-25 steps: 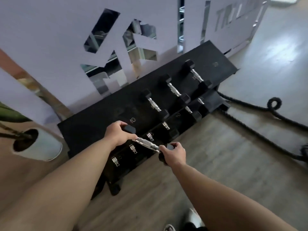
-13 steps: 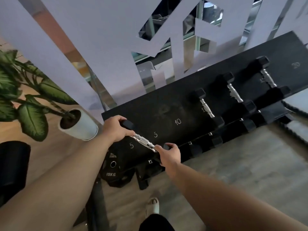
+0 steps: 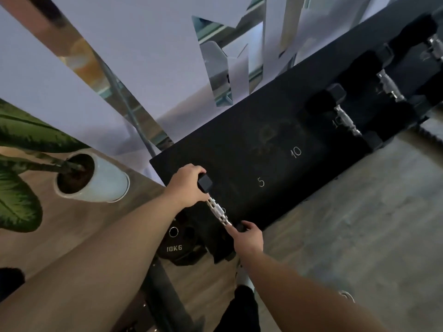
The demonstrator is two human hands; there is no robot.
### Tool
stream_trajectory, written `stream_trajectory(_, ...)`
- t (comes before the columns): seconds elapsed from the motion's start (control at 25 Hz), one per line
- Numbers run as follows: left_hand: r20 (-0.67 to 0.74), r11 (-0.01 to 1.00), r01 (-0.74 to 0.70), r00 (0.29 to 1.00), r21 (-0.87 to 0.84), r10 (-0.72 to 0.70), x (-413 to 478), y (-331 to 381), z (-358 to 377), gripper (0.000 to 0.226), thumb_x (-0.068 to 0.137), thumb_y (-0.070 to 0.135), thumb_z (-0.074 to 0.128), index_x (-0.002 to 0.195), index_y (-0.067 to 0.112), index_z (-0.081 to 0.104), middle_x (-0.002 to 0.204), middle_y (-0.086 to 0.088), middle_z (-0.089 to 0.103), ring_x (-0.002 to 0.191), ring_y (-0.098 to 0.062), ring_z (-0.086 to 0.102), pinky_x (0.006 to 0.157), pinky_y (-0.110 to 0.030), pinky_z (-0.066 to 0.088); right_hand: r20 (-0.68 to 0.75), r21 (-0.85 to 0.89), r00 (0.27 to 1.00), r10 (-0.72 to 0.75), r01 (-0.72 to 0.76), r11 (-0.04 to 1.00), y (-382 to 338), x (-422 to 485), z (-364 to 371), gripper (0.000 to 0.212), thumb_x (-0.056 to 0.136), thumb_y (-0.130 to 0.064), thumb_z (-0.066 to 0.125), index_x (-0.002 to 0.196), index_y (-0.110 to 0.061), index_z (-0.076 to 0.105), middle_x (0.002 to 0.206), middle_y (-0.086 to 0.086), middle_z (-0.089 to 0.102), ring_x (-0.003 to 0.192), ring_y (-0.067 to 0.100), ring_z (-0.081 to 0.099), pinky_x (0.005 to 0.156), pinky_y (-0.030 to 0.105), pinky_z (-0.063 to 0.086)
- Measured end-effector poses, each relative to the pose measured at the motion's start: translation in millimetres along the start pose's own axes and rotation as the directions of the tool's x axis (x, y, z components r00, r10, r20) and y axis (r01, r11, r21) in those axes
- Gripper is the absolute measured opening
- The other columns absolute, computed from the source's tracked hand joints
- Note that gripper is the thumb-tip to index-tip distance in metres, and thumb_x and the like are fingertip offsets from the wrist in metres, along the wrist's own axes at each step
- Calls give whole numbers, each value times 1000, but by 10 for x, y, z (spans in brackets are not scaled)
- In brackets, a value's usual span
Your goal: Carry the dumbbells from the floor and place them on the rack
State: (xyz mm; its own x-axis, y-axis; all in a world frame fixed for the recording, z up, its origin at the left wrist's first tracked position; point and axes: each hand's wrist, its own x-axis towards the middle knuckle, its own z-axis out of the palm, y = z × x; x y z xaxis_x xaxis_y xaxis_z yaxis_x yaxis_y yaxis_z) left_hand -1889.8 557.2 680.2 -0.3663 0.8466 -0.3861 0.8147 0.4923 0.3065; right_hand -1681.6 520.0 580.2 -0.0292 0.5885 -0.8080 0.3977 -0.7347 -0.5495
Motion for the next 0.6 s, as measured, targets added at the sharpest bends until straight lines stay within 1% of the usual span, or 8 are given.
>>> stream_trajectory(0.04,19,1000,-10,1000,11,10,78,-74,53,78,69,30,95,138,16,60,126,-1,62,114,-21,62,96,-37,54,-14,-9,1000,-2,1,1000,24,54,82,72,83,-42,86,144,-18,58,127,3,66,85,11,71,64,19,55)
stream_trajectory(0.12,41,999,-15,999,34,13,204,-194,160,80,72,30,94,141,16,58,129,-2,60,117,-22,61,98,-36,53,-44,-40,999,10,-12,999,42,153,187,72,85,-42,85,147,-19,57,144,9,55,112,23,67,84,30,58)
stream_trajectory(0.16,44,999,-14,999,42,12,258,-230,216,80,72,30,94,142,16,57,130,-2,60,118,-22,61,99,-36,53,-62,-57,998,26,-30,998,40,196,206,71,86,-42,84,147,-20,56,148,10,50,120,28,63,93,36,58)
stream_trajectory(0.24,51,999,-2,999,54,-1,323,-261,316,80,73,31,94,143,17,57,133,-3,60,120,-23,60,100,-37,54,-98,-118,993,62,-74,990,29,252,196,69,88,-43,81,148,-24,55,149,11,40,127,35,55,105,45,53)
stream_trajectory(0.32,82,998,-1,997,64,-5,357,-292,431,81,73,33,93,144,17,56,135,-3,59,122,-23,60,101,-39,54,-127,-176,987,102,-124,977,22,291,188,65,91,-40,79,149,-27,54,150,11,34,131,37,49,108,47,47)
stream_trajectory(0.4,102,998,-11,995,68,4,324,-326,541,82,75,32,93,145,16,54,137,-3,58,126,-23,58,104,-39,52,-131,-222,985,113,-140,965,48,280,190,59,95,-30,75,150,-28,53,150,9,31,132,35,44,108,45,45)
stream_trajectory(0.48,85,999,-26,996,39,22,268,-385,608,80,77,29,91,146,15,53,141,-4,57,130,-23,56,107,-38,50,-104,-275,992,71,-98,956,109,248,197,56,96,-22,70,149,-27,53,150,8,30,132,33,44,107,44,49)
stream_trajectory(0.6,101,999,-26,995,21,24,196,-470,636,79,82,25,88,149,16,48,147,-4,53,134,-23,53,109,-37,47,-87,-273,995,44,-66,960,139,189,153,53,96,-19,69,146,-23,53,149,11,34,127,34,54,101,45,57)
